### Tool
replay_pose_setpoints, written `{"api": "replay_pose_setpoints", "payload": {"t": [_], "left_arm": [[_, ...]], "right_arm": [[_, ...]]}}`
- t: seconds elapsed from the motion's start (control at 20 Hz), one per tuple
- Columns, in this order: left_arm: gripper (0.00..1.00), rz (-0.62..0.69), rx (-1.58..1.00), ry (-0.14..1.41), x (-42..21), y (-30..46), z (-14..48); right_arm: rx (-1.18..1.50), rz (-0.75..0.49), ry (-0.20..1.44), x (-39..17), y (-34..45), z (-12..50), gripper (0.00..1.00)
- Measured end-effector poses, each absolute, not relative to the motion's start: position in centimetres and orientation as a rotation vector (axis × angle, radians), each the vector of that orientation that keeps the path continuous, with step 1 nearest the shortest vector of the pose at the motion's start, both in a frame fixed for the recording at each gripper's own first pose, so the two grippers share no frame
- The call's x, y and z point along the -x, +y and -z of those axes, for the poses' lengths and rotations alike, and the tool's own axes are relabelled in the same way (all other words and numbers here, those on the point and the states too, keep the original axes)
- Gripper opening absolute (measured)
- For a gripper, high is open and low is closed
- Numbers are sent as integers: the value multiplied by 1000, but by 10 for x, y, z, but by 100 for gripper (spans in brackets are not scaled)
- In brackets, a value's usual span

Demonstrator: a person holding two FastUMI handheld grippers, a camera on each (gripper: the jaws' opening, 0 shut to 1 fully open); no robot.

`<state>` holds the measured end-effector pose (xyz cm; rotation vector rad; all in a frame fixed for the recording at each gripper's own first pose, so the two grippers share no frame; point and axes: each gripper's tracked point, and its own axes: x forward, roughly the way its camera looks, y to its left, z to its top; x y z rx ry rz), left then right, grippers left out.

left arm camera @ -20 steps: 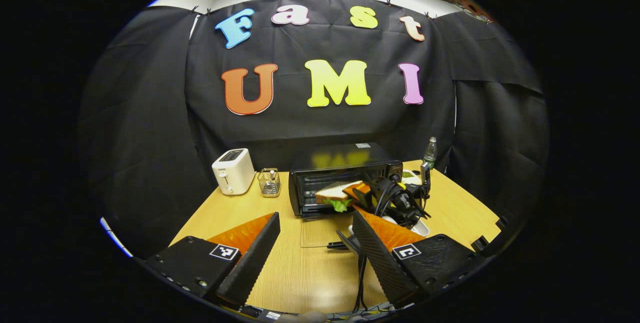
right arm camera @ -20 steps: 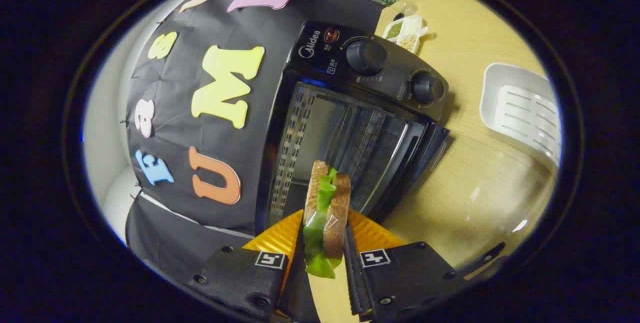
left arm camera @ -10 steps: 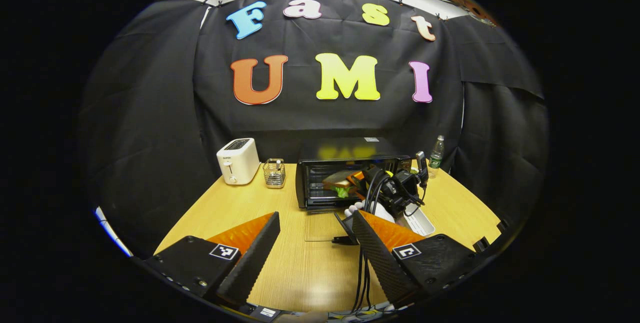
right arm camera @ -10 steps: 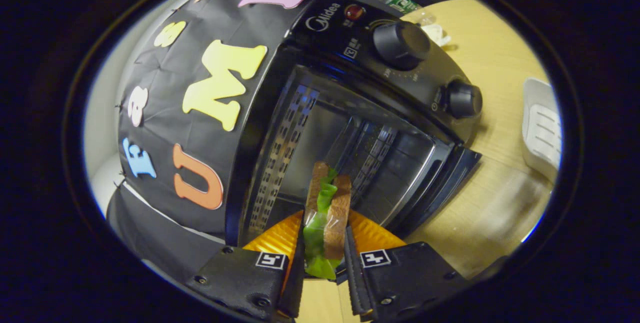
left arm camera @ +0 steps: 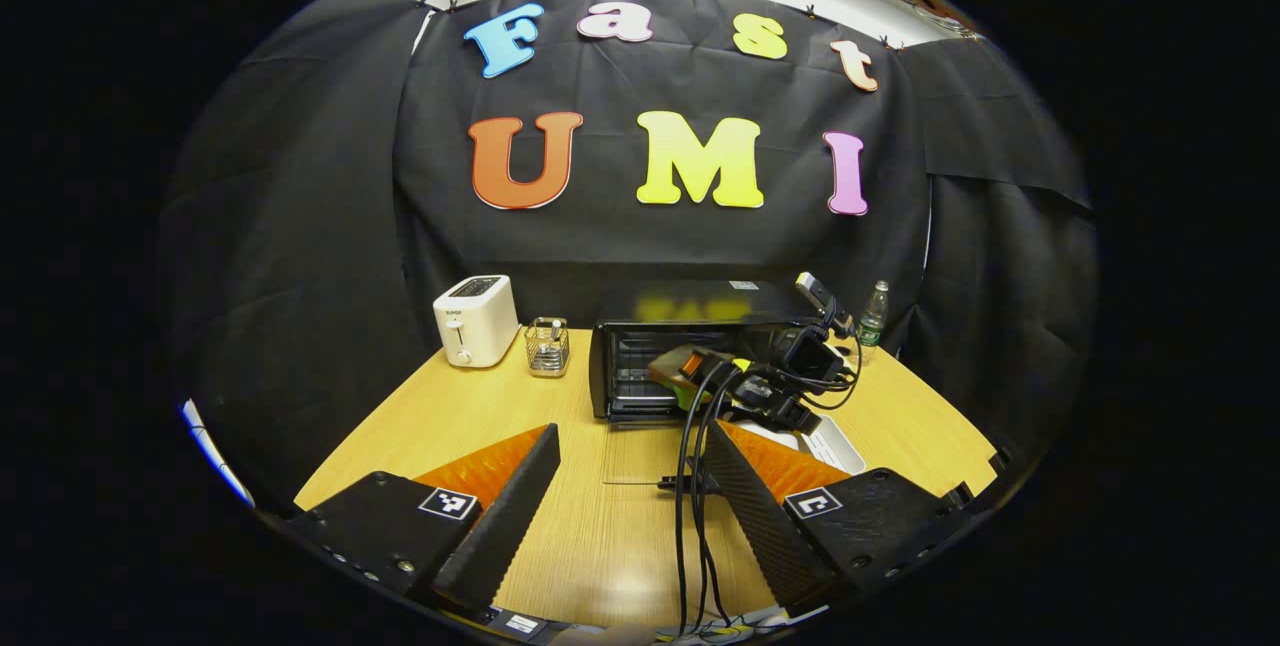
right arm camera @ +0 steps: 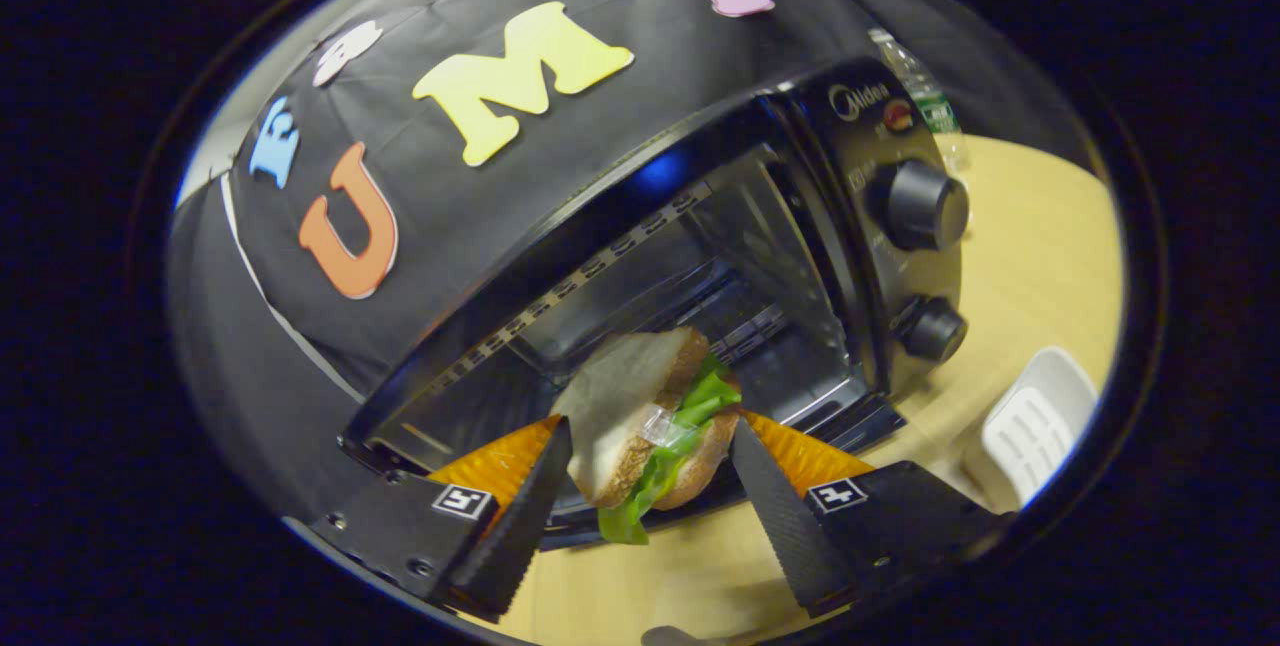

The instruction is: Open the electric oven with the left hand, put the food in, and close the electric oven.

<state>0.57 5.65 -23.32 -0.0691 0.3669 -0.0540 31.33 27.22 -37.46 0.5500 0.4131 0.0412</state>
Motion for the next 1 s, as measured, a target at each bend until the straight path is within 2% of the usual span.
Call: {"api": "replay_pose_setpoints", "payload": {"t": [0.05,0.2,0.25,0.3,0.4,0.45,0.55,0.6,0.65,0.7,0.85,0.9,1.0], "left_arm": [[96,51,65,361,-8,57,232],[96,51,63,348,-9,54,232],[96,49,65,344,-9,54,230],[96,50,68,338,-10,53,229],[96,50,61,324,-12,51,228],[96,50,55,318,-12,50,229],[96,49,54,298,-14,49,230],[96,48,49,287,-16,49,231],[96,43,40,286,-17,49,234],[96,40,34,286,-18,49,240],[96,38,18,303,-26,41,260],[96,39,15,309,-29,37,268],[96,45,6,325,-32,25,284]], "right_arm": [[-495,-36,410,-312,269,372,96],[-341,-31,403,-310,260,370,95],[-315,-33,399,-306,257,368,100],[-305,-38,395,-303,252,366,96],[-293,-56,380,-291,248,352,96],[-278,-73,367,-285,245,344,100],[-217,-94,340,-267,232,323,100],[-180,-98,316,-257,221,307,96],[-160,-104,292,-247,211,292,100],[-138,-100,269,-235,198,278,96],[-85,-83,215,-197,157,239,96],[-71,-80,196,-184,141,224,100],[-31,-59,172,-164,106,204,96]]}}
